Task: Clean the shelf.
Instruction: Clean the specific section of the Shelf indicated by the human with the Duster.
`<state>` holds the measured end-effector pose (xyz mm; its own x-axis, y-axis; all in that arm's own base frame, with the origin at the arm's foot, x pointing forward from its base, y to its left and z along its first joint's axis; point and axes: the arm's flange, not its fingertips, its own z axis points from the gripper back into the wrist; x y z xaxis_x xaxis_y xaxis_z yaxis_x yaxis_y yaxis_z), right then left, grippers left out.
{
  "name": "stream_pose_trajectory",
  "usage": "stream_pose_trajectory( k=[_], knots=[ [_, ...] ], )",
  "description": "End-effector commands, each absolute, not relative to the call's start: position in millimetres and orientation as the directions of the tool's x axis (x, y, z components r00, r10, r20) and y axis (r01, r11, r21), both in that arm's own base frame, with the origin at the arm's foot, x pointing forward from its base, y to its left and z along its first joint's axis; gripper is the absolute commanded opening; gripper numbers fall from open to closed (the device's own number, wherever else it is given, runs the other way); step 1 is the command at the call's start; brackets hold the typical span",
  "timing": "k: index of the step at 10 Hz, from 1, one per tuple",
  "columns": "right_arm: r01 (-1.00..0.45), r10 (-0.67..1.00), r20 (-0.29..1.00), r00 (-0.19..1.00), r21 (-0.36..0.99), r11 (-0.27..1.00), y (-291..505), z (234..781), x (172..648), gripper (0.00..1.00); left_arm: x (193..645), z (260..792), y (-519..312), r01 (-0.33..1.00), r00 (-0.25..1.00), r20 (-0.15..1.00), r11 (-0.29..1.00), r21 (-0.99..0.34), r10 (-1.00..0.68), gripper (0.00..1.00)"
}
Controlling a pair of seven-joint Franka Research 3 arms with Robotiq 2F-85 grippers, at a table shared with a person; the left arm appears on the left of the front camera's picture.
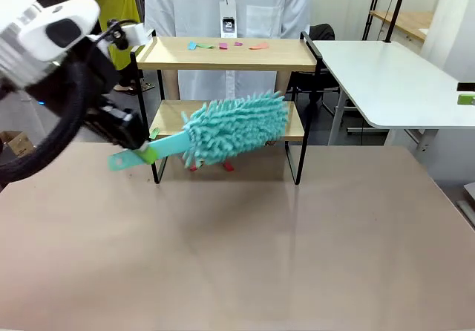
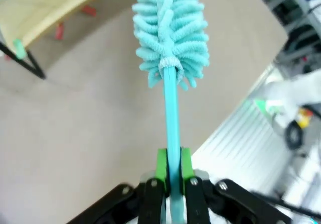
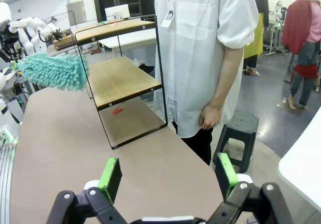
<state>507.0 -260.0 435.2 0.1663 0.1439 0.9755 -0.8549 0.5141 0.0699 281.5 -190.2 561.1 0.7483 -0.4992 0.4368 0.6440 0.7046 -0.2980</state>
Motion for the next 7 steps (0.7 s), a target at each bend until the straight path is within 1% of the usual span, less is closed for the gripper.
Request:
stream_pose_trajectory(
  k=[1, 4, 6, 7],
  knots=[
    [-0.856, 0.147, 0.976, 0.162, 0.065, 0.513, -259, 438, 507, 1.0, 281, 575, -167, 0.703, 0.71, 0.313, 0.663, -0.259, -0.631, 0.13],
    [-0.856, 0.147, 0.976, 0.162, 0.065, 0.513, -259, 438, 507, 1.0, 260, 600, -148, 0.805, 0.593, 0.13, 0.586, -0.091, -0.794, 0.13],
    [-0.856, 0.147, 0.976, 0.162, 0.065, 0.513, -259, 438, 507, 1.0, 254, 612, -131, 0.836, 0.547, -0.025, 0.548, -0.037, -0.837, 0.13],
    [-0.856, 0.147, 0.976, 0.162, 0.065, 0.513, -259, 438, 507, 1.0, 252, 617, -125, 0.849, 0.526, -0.067, 0.528, -0.006, -0.848, 0.13]
  ],
)
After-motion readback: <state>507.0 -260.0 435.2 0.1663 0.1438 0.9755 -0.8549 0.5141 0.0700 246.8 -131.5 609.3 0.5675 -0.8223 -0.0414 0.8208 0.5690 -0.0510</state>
